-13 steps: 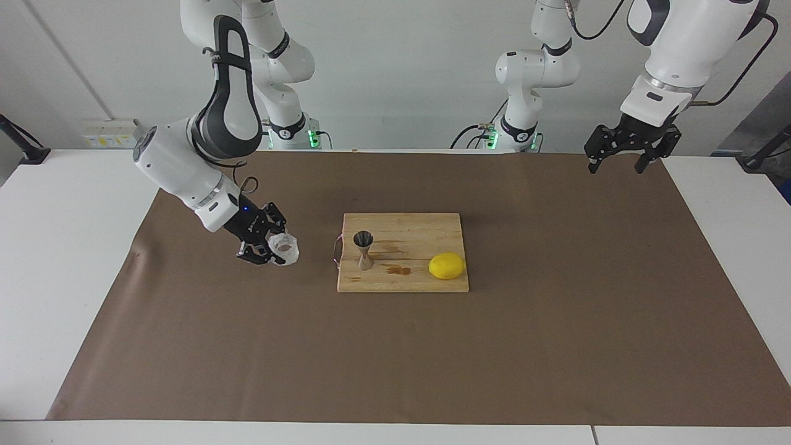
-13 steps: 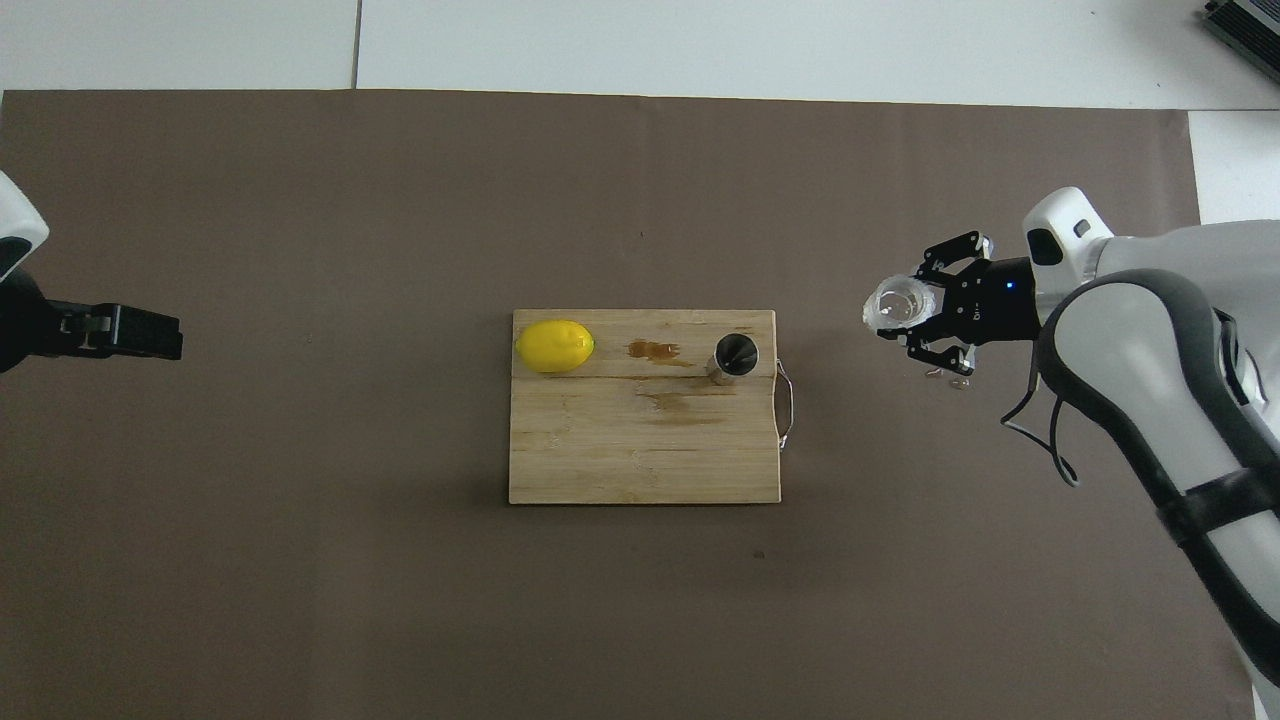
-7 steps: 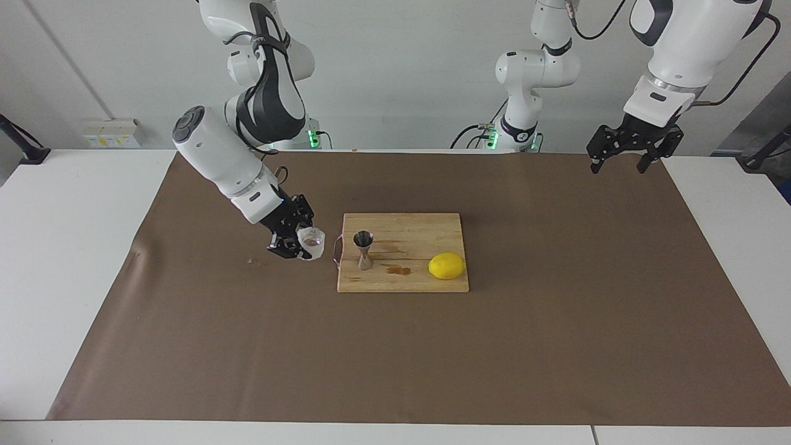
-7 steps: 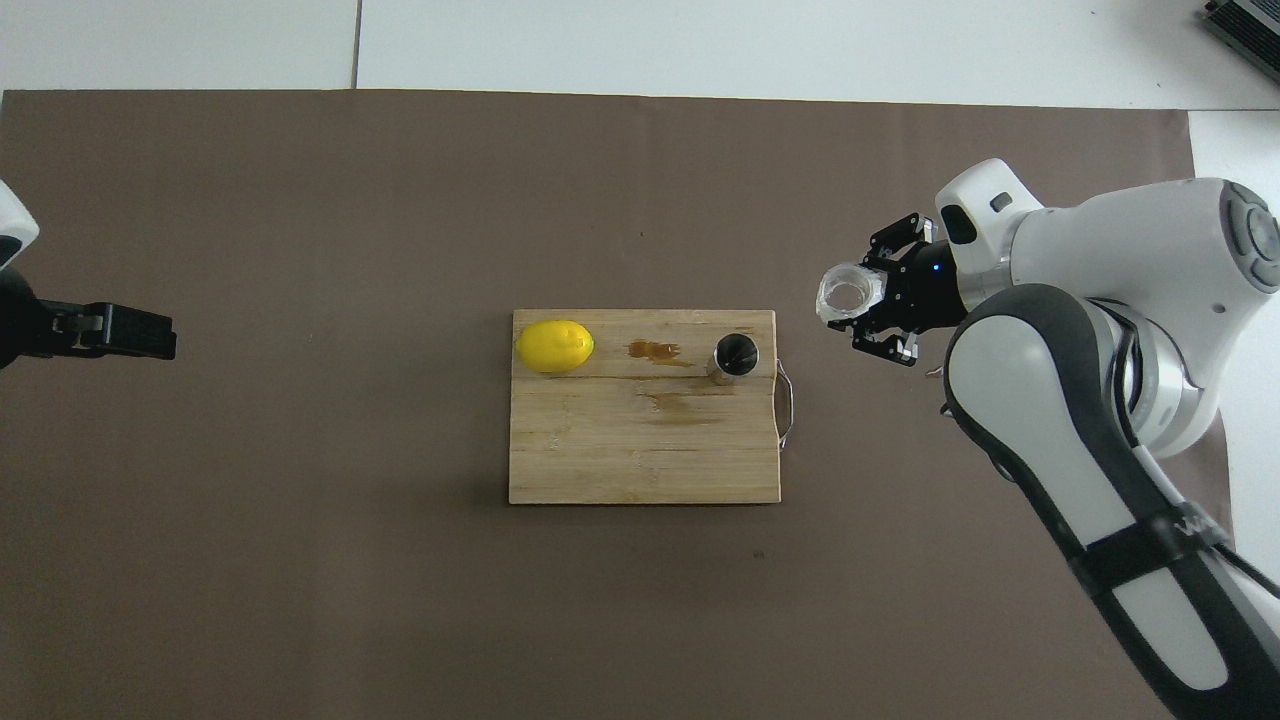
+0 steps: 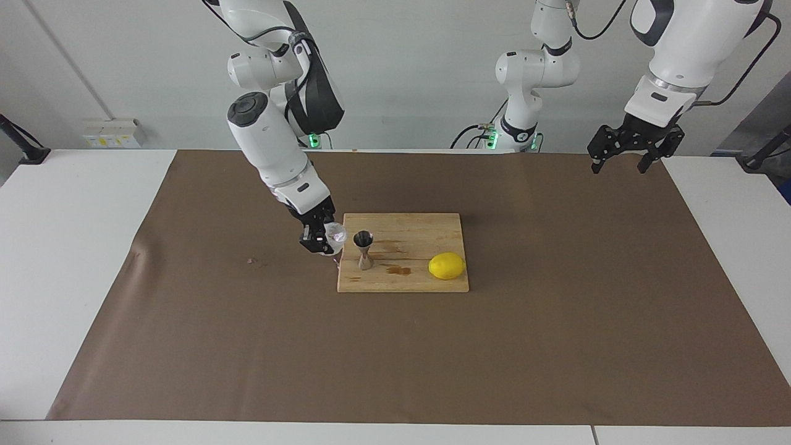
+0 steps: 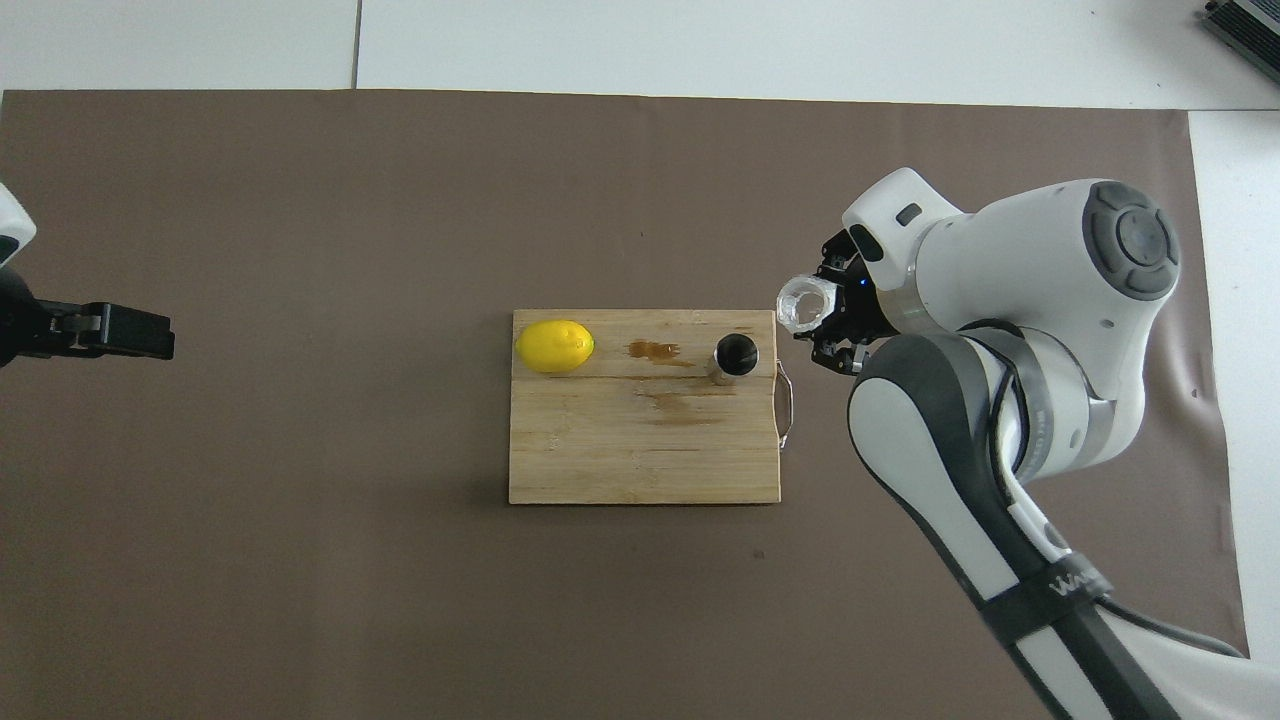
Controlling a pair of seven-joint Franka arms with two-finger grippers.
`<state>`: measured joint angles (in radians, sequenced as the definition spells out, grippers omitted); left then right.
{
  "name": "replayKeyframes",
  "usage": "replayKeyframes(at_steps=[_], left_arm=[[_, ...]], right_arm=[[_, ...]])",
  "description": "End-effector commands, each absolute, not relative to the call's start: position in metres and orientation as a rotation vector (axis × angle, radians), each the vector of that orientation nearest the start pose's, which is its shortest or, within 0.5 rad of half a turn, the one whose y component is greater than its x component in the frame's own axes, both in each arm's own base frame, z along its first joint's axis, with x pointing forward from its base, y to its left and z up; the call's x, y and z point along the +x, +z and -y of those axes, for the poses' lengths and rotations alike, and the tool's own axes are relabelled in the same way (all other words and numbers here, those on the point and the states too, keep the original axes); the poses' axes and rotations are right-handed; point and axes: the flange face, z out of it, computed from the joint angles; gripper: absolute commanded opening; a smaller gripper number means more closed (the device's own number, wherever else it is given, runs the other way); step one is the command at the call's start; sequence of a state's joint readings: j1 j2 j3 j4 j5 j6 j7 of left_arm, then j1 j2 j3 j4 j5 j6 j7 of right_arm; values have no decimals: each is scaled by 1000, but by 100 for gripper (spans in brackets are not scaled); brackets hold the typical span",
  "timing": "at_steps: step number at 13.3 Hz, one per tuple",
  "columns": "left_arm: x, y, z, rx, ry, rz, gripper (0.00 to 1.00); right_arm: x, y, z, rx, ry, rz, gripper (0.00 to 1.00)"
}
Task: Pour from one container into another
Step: 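Lift the white cup with the right gripper over the metal cup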
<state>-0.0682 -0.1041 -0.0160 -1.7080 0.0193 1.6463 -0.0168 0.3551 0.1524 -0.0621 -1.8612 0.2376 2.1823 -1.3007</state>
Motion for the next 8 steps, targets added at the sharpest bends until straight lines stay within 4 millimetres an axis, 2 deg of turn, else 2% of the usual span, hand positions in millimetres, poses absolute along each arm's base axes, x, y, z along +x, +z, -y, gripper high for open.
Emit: replayKeyframes(at_steps=[1, 4, 6, 8], left_arm=[[518, 624, 39, -3113, -57, -97, 100], [518, 625, 39, -3114, -59, -97, 100], [518, 624, 40, -3113, -55, -100, 100], [520, 626, 41, -3113, -81, -102, 100]], right_arm=[[587, 455, -208, -2270, -338, 2121, 0], [583, 454, -220, -2285, -314, 2187, 0], [577, 452, -236, -2315, -284, 2243, 0], [575, 446, -235, -2336, -252, 2297, 0]])
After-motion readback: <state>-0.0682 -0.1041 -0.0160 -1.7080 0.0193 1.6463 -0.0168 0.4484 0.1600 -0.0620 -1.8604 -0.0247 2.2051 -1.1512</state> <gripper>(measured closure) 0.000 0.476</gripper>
